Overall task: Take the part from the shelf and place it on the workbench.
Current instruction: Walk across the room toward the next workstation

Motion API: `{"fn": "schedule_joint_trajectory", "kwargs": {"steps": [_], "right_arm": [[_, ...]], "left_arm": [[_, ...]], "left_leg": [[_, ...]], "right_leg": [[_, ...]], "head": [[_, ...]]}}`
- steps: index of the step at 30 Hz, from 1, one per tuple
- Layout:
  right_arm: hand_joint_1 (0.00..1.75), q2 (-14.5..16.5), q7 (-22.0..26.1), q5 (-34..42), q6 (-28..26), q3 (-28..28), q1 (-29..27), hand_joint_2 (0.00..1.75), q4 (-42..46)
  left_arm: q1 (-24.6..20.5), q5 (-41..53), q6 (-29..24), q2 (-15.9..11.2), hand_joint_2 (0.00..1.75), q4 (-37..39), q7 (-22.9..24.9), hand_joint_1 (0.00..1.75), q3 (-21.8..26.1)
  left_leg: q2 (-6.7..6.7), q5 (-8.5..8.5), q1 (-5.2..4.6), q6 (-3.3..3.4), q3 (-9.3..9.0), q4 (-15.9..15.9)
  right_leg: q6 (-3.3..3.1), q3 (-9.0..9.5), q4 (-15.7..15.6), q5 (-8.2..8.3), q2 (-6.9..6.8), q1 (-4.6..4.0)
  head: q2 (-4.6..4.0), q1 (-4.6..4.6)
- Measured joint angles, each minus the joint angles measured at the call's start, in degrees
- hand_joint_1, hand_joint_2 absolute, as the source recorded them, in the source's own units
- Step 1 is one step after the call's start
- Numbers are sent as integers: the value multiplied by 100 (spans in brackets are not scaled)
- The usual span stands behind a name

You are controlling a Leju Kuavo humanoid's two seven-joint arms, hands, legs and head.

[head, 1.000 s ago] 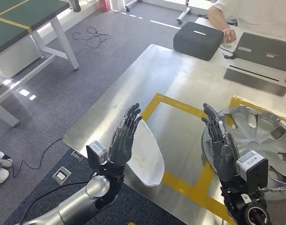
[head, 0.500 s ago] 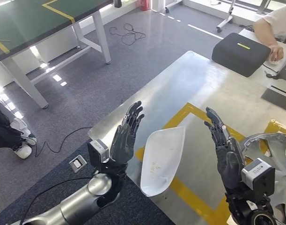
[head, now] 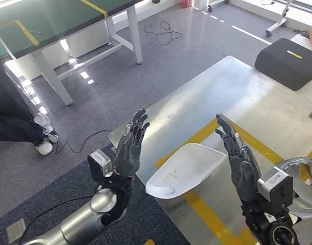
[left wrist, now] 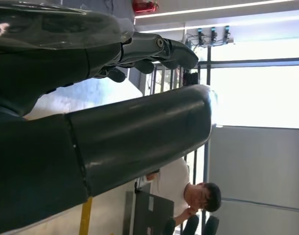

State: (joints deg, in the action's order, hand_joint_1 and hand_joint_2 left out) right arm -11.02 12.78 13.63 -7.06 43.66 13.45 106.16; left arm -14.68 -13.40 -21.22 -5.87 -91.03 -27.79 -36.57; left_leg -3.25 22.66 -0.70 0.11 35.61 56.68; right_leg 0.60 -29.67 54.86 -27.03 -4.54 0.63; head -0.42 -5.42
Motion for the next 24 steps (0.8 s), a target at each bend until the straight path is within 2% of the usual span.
{"fn": "schedule_joint_trajectory", "kwargs": {"steps": [1, 2, 3, 4, 5, 6, 7, 9, 10, 11, 12, 13, 14, 15, 16, 17, 18, 19, 20, 21, 23, 24], "right_arm": [[0, -1, -1, 5, 4, -3, 1, 0, 4], [0, -1, -1, 9, 7, -5, 2, 0, 7], [0, -2, -2, 13, 11, -7, 3, 0, 12], [0, -4, -2, 15, 15, -10, 6, 0, 18], [0, -8, 1, 15, 17, -14, 12, 0, 28], [0, -13, 1, 16, 18, -18, 16, 0, 38], [0, -19, 1, 17, 18, -20, 17, 0, 42], [0, -25, -1, 22, 18, -20, 6, 0, 45], [0, -27, -2, 28, 18, -19, -2, 0, 44], [0, -28, -2, 34, 18, -19, -5, 0, 44], [0, -29, -3, 42, 18, -19, -6, 0, 43], [0, -32, -3, 50, 19, -20, -3, 0, 43], [0, -35, -4, 55, 22, -20, 0, 0, 42], [0, -38, -4, 59, 26, -20, 4, 0, 43], [0, -41, -5, 60, 32, -19, 5, 0, 42], [0, -43, -7, 61, 38, -18, 11, 0, 42], [0, -43, -5, 63, 42, -16, 20, 0, 43], [0, -44, -7, 67, 45, -16, 31, 0, 42], [0, -45, -4, 72, 45, -16, 43, 0, 42], [0, -46, -1, 76, 46, -17, 52, 0, 43], [0, -49, 1, 80, 51, -16, 50, 0, 42], [0, -49, 2, 84, 54, -14, 46, 0, 41]], "left_arm": [[-5, -1, -3, -1, 0, -1, 10, 0, 0], [-5, -2, -5, -2, 0, -1, 19, 0, 0], [-1, -3, -6, -4, 0, -2, 25, 0, 0], [4, -3, -7, -6, 0, -3, 27, 0, 0], [3, -4, -11, -4, 0, -3, 28, 0, 0], [0, -4, -15, -1, 0, -4, 29, 0, 0], [-2, -4, -19, 4, 0, -3, 28, 0, 0], [8, -5, -22, 12, 0, -3, 30, 0, -1], [19, -5, -22, 14, 0, -3, 31, 0, -1], [28, -6, -22, 14, 0, -3, 31, 0, -2], [35, -6, -22, 14, 0, -3, 32, 0, -2], [39, -6, -22, 14, 0, -3, 31, 0, -2], [38, -6, -22, 14, 0, -3, 30, 0, -2], [36, -6, -23, 15, 0, -3, 30, 0, -2], [36, -5, -23, 15, 0, -3, 27, 0, -3], [39, -5, -25, 15, 0, -3, 25, 0, -3], [46, -4, -26, 11, 0, -3, 24, 0, -3], [55, -3, -27, 5, 0, -3, 21, 0, -3], [59, -1, -29, -1, 0, -4, 20, 0, -3], [56, 1, -31, -6, 0, -4, 19, 0, -4], [51, 2, -33, -8, 0, -5, 18, 0, -4], [57, 1, -33, -8, 0, -5, 19, 0, -4]], "left_leg": [[-71, -20, -35, 31, -74, -159], [-60, 1, -60, 50, -84, -201], [11, -4, -46, 70, -88, -218], [75, -10, -30, 89, -107, -248], [135, -16, -6, 114, -133, -275], [195, -24, 21, 139, -162, -302], [253, -24, 34, 156, -178, -310], [397, -19, 42, 176, -187, -307], [479, -15, 43, 177, -194, -305], [567, -10, 46, 173, -205, -299], [658, -1, 53, 161, -221, -288], [745, 15, 62, 142, -236, -270], [828, 31, 62, 116, -235, -243], [902, 42, 67, 89, -213, -206], [966, 40, 75, 57, -179, -181], [1032, 24, 83, 21, -139, -175], [1099, 2, 95, -14, -108, -173], [1107, 1, 102, -47, -88, -167], [1020, 47, 92, -78, -48, -94], [863, 156, 83, -107, 45, 100], [497, 506, 75, -157, 401, 820], [412, 655, 83, -173, 610, 1221]], "right_leg": [[22, 13, -1, -18, -53, -13], [46, 25, -6, -32, -110, -25], [71, 47, -17, -48, -162, -27], [99, 56, 2, -85, -126, -21], [121, 28, 99, -165, -19, -13], [140, -65, 328, -299, 130, -2], [152, -232, 683, -472, 295, 11], [173, -652, 1506, -772, 419, 17], [183, -789, 1727, -790, 430, 18], [188, -820, 1717, -687, 438, 24], [189, -732, 1457, -474, 459, 35], [190, -568, 1042, -224, 522, 54], [192, -401, 642, -45, 660, 76], [185, -258, 328, 53, 789, 101], [173, -183, 164, 72, 887, 108], [152, -155, 128, 43, 932, 106], [119, -137, 107, 45, 880, 101], [88, -130, 98, 60, 810, 97], [54, -115, 80, 73, 740, 103], [22, -100, 57, 83, 662, 107], [-19, -90, 43, 82, 506, 93], [-30, -92, 43, 77, 424, 82]], "head": [[0, -5], [0, -4], [0, -3], [0, 1], [0, 7], [0, 30], [0, 67], [0, 137], [0, 156], [0, 167], [0, 174], [0, 185], [0, 202], [0, 215], [0, 223], [0, 229], [0, 225], [0, 220], [0, 201], [0, 170], [0, 107], [0, 91]]}}
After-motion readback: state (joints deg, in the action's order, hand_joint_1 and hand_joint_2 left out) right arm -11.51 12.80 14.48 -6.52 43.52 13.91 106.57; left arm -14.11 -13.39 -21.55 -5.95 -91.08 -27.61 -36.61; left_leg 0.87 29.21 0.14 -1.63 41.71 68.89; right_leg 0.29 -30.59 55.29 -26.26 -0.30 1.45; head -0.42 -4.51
